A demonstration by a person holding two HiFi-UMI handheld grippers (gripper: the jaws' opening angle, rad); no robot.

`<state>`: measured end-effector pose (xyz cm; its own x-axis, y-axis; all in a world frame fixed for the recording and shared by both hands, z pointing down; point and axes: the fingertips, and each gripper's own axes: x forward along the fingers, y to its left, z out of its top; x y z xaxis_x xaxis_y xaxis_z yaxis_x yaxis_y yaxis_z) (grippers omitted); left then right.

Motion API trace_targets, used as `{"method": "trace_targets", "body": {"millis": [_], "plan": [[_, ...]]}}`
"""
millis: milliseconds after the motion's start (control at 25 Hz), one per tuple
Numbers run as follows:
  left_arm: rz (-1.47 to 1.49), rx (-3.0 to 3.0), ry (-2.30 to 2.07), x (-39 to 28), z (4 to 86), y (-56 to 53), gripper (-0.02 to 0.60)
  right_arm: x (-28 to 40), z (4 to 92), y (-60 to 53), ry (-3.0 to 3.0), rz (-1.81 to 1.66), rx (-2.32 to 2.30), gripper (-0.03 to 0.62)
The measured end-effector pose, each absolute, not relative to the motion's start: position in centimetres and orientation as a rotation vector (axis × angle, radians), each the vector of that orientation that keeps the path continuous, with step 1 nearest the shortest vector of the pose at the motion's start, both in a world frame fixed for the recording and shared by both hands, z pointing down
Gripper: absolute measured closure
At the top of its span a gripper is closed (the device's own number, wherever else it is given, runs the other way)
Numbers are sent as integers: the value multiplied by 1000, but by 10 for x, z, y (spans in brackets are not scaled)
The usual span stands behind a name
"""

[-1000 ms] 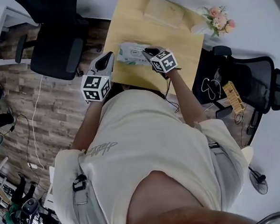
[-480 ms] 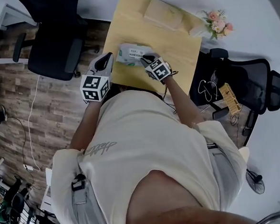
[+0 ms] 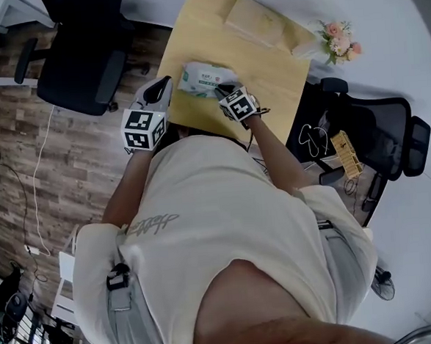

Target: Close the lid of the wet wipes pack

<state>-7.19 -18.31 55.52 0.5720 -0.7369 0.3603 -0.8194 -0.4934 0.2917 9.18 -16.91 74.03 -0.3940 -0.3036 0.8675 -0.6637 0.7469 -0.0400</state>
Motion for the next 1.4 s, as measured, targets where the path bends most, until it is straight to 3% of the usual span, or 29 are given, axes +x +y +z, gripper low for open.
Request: {"method": "trace_targets", "body": {"millis": [520, 600, 760, 1400], "plan": [[261, 2415, -1202, -55, 548, -176, 565, 97, 728, -175, -1975, 692, 885, 559], [267, 2427, -1192, -52, 547, -176, 565, 97, 716, -178, -2016, 713, 918, 591], [258, 2443, -1182, -45, 545, -181, 565, 96, 696, -184, -2083, 742, 943, 591], [276, 2452, -1215, -61, 545, -162, 565, 62, 711, -191, -2095, 625, 852, 592]]}}
